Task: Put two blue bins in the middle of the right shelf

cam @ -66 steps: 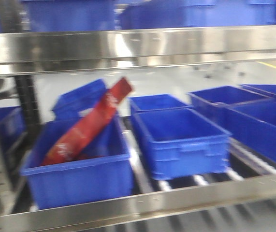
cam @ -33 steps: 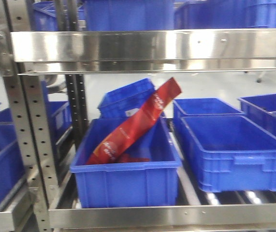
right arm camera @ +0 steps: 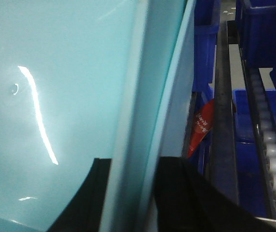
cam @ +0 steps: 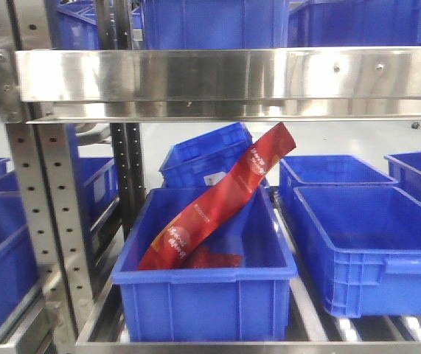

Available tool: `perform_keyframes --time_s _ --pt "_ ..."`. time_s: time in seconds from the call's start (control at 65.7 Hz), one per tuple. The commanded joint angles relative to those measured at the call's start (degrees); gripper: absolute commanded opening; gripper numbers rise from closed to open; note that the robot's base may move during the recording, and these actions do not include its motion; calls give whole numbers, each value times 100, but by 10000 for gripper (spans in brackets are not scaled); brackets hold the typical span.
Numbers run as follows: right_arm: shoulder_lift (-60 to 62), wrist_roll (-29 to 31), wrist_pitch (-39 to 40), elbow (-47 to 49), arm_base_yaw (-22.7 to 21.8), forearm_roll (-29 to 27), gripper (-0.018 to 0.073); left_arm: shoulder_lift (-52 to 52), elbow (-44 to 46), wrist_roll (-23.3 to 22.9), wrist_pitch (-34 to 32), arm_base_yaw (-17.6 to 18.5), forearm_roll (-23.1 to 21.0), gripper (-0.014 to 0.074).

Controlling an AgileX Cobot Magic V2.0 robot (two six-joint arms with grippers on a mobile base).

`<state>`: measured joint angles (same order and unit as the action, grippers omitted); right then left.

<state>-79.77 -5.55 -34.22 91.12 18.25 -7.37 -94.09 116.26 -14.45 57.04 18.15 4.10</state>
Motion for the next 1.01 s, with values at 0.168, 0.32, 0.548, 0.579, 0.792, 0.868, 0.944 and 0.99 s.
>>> perform_keyframes --time_s 0.168,0.32,0.548,0.579,0.792,0.868,0.944,0.99 --pt "146 48 896 87 -41 31 -154 117 94 230 -360 -17 118 -111" --pt "146 48 896 87 -41 31 -154 117 94 230 -373 -17 118 -111" --pt "146 48 896 87 -41 31 -154 117 94 230 -394 -17 118 -111" --pt "146 48 896 87 -41 31 -154 117 94 230 -405 -17 118 -111" --pt "146 48 896 87 -41 31 -154 117 94 230 -405 -17 118 -111" --pt "146 48 896 87 -41 31 -154 117 94 230 -405 -17 118 -111" --pt "146 48 896 87 -41 31 -154 117 94 230 -405 -17 118 -111" --pt "146 48 896 87 -41 31 -154 117 94 230 -405 -17 118 -111"
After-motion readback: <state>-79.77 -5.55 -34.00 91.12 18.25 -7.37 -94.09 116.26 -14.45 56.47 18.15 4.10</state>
